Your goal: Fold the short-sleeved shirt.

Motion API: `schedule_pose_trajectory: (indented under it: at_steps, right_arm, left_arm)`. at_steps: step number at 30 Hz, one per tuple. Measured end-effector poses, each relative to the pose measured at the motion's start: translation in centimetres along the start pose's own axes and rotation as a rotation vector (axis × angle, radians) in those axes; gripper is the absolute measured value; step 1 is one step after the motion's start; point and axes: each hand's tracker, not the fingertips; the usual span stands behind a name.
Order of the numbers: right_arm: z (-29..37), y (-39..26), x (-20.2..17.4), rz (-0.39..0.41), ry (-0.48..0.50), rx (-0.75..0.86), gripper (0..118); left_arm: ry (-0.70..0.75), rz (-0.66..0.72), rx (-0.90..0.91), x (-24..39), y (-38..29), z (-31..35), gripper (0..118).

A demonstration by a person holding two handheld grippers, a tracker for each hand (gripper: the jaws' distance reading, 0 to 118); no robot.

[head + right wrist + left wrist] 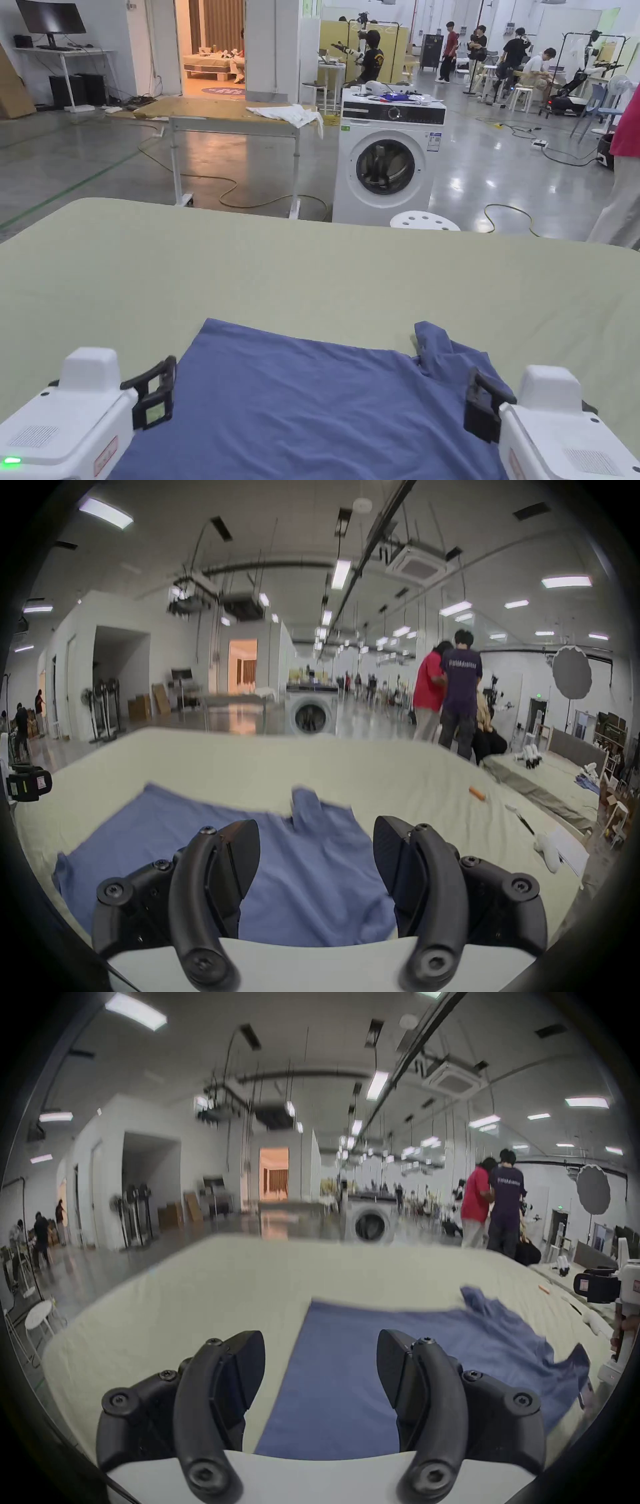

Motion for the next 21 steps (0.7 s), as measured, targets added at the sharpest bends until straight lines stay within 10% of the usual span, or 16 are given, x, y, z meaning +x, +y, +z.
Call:
schedule_pose_trajectory:
  at_steps: [2, 6, 8, 21]
  right_arm:
    - [-0.2, 0.8, -1.5, -0.001, -0.008, 0.062, 67]
    - [-0.4, 1.9, -3.7, -0.015, 0.003, 0.163, 9]
    - [-0.5, 2.1, -4.5, -0.002, 0.000, 0.186, 6]
    - [-5.2, 0.2, -4.6, -0.023, 0.069, 0.051, 0]
  left_arm:
    - [0.029, -0.023, 0.077, 1.1, 1.2, 0.2, 67]
    - [0.053, -0.063, 0.160, 3.4, 2.6, 0.4, 19]
    - [0.039, -0.058, 0.174, 4.0, 2.9, 0.3, 1]
    - [-0.039, -0.030, -0.195, 0.5, -0.1, -12.5, 0]
